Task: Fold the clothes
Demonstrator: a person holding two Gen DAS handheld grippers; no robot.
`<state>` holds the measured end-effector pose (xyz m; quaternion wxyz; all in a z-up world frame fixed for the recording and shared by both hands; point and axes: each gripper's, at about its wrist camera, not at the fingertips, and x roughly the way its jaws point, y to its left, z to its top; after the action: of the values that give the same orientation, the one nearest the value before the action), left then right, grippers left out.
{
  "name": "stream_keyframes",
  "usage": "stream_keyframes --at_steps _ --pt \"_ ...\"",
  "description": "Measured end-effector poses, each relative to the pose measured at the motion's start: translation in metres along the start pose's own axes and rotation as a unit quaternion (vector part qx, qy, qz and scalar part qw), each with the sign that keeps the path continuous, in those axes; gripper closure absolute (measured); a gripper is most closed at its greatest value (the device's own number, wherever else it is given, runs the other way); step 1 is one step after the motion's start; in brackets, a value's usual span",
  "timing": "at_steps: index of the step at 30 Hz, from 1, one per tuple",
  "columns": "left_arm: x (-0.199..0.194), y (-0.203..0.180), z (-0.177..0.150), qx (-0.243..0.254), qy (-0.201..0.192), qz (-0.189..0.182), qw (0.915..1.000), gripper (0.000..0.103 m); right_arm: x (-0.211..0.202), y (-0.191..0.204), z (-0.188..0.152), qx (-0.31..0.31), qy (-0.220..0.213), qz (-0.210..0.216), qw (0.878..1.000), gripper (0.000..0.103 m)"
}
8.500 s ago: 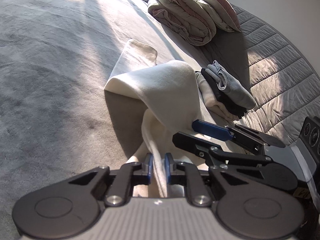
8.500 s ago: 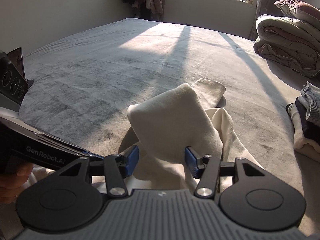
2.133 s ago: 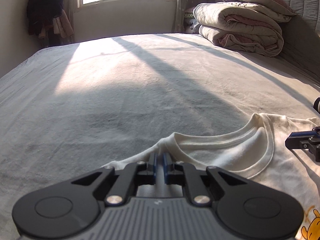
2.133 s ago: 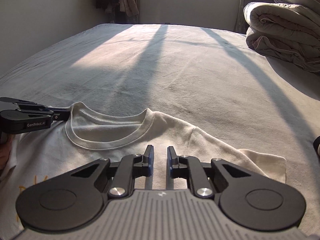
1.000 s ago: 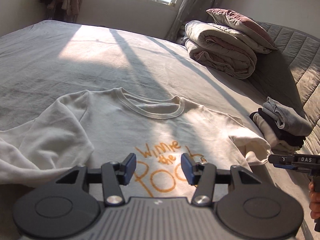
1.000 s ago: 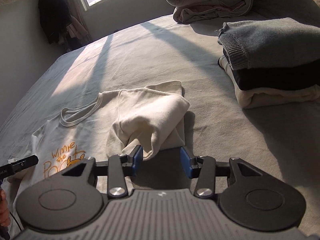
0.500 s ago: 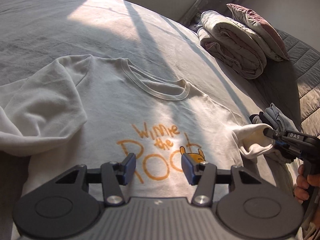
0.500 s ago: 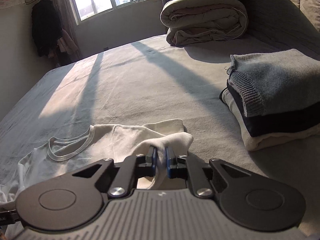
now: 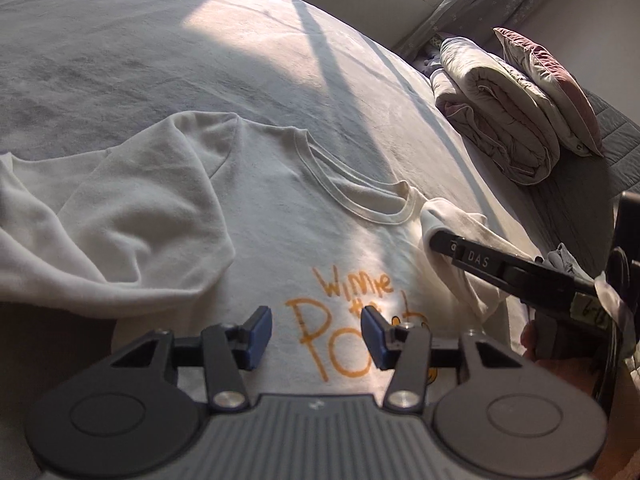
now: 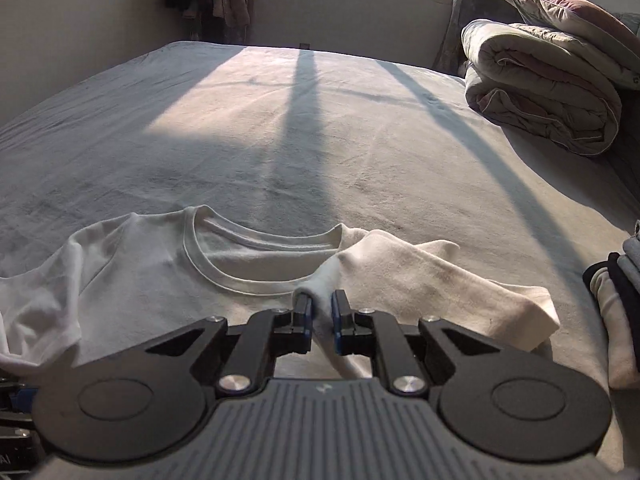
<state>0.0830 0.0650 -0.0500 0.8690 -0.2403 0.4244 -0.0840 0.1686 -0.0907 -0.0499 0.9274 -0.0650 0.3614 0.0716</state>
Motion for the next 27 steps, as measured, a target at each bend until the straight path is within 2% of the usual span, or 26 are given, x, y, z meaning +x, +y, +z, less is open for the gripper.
stream_keyframes --at_steps 3,6,7,8,10,12,16,21,25,27 --pt "0.001 0.001 0.001 0.000 0.005 0.004 1.0000 0.054 0.019 0.004 -0.012 -0.011 0.033 -0.002 0.999 0.090" --pt "0.000 -0.001 0.001 0.004 0.006 0.002 1.0000 0.054 0.015 -0.002 -0.013 -0.015 0.033 0.018 0.999 0.083" --pt "0.001 -0.001 0.001 0.006 0.007 0.002 1.0000 0.054 0.009 -0.005 -0.011 -0.011 0.034 0.028 0.999 0.074" --pt "0.001 -0.002 0.000 0.008 0.008 0.002 0.9999 0.054 0.000 -0.010 -0.008 -0.006 0.029 0.038 0.999 0.060" --pt "0.003 -0.002 0.000 0.010 0.010 0.002 0.9999 0.054 -0.021 -0.021 -0.004 -0.003 0.011 0.054 0.998 0.055" --pt "0.004 -0.002 0.000 0.013 0.010 0.004 0.9999 0.054 -0.044 -0.037 0.001 -0.002 -0.008 0.053 0.999 0.055" --pt "0.007 -0.005 -0.001 0.019 0.008 0.008 0.9998 0.054 -0.075 -0.086 0.001 0.023 -0.035 0.019 0.999 0.055" --pt "0.008 -0.010 -0.005 0.034 0.007 0.014 0.9993 0.054 -0.066 -0.138 -0.024 0.093 -0.010 -0.023 0.995 0.055" --pt "0.009 -0.012 -0.006 0.041 0.008 0.016 0.9990 0.053 -0.046 -0.154 -0.048 0.164 0.012 -0.005 0.986 0.055" --pt "0.009 -0.012 -0.007 0.043 0.008 0.017 0.9989 0.053 -0.034 -0.159 -0.057 0.213 0.029 0.021 0.976 0.055"
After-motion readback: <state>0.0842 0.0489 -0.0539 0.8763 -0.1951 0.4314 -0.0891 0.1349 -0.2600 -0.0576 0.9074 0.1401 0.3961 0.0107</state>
